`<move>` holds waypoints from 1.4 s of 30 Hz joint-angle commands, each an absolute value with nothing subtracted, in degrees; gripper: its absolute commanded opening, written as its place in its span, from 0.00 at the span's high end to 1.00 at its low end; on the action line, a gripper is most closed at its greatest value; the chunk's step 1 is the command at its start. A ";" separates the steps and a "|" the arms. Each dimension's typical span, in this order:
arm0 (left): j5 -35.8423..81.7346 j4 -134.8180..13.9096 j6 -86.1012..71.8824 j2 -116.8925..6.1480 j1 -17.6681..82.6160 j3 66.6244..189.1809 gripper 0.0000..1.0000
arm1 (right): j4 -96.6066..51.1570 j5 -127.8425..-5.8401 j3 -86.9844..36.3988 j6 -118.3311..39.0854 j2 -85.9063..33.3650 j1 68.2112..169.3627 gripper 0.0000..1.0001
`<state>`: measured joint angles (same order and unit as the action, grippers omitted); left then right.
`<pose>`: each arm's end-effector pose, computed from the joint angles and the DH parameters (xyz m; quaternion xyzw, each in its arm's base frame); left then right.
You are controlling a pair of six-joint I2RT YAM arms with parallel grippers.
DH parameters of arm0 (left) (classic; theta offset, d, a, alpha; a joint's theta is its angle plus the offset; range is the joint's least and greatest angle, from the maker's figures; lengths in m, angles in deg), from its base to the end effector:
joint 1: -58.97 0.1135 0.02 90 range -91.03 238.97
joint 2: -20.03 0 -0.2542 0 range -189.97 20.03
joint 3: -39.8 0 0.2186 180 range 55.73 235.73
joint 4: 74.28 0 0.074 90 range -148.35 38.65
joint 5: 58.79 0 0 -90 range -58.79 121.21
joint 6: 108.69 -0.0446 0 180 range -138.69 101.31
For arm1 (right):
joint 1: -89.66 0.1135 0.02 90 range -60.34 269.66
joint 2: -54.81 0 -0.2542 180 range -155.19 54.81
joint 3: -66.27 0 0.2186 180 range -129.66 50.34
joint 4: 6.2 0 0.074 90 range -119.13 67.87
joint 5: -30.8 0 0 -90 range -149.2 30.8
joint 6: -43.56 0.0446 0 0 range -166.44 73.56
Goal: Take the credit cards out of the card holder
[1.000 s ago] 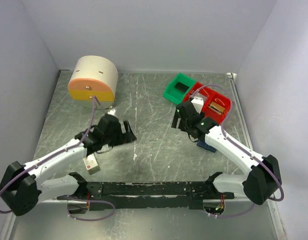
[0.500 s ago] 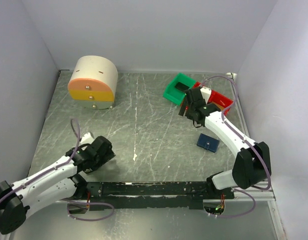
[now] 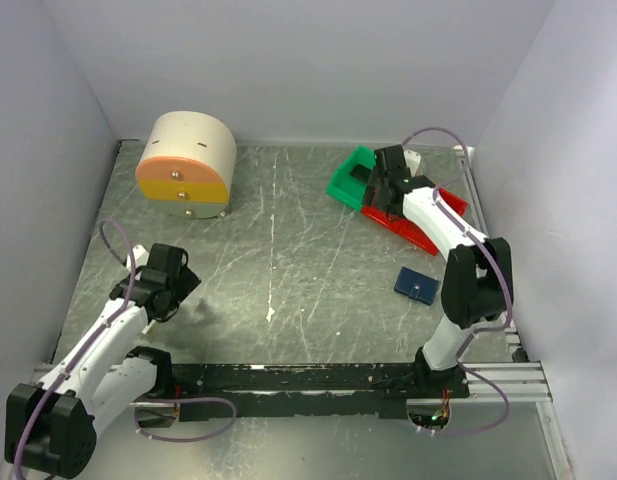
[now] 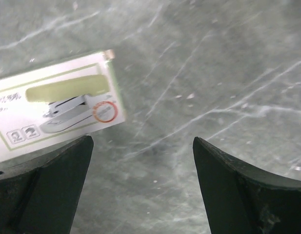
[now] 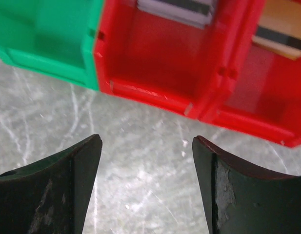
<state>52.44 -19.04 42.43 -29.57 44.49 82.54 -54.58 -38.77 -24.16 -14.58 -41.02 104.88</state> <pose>0.1264 -0.0160 0.1788 -0.4184 0.8584 -0.0040 0.2968 0.3243 0.0721 0.2524 0.1899 0.9176 -0.0324 0.3478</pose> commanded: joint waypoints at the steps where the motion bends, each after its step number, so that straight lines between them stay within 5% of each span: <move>1: 47.98 -24.67 33.48 -30.37 46.49 88.54 0.05 | -52.01 -40.58 -31.77 -16.31 -47.91 104.87 0.25; 10: 38.10 -21.79 17.66 -28.66 46.49 99.69 0.04 | -55.05 -35.01 -44.19 -14.52 -60.05 104.87 0.33; 24: 34.89 -27.80 8.65 -21.10 46.49 96.70 0.04 | -55.79 -34.48 -50.76 -17.90 -68.55 104.79 0.44; 42: 35.96 -26.69 8.20 -23.37 46.54 97.47 0.04 | -52.33 -37.57 -42.47 -18.12 -64.04 105.88 0.70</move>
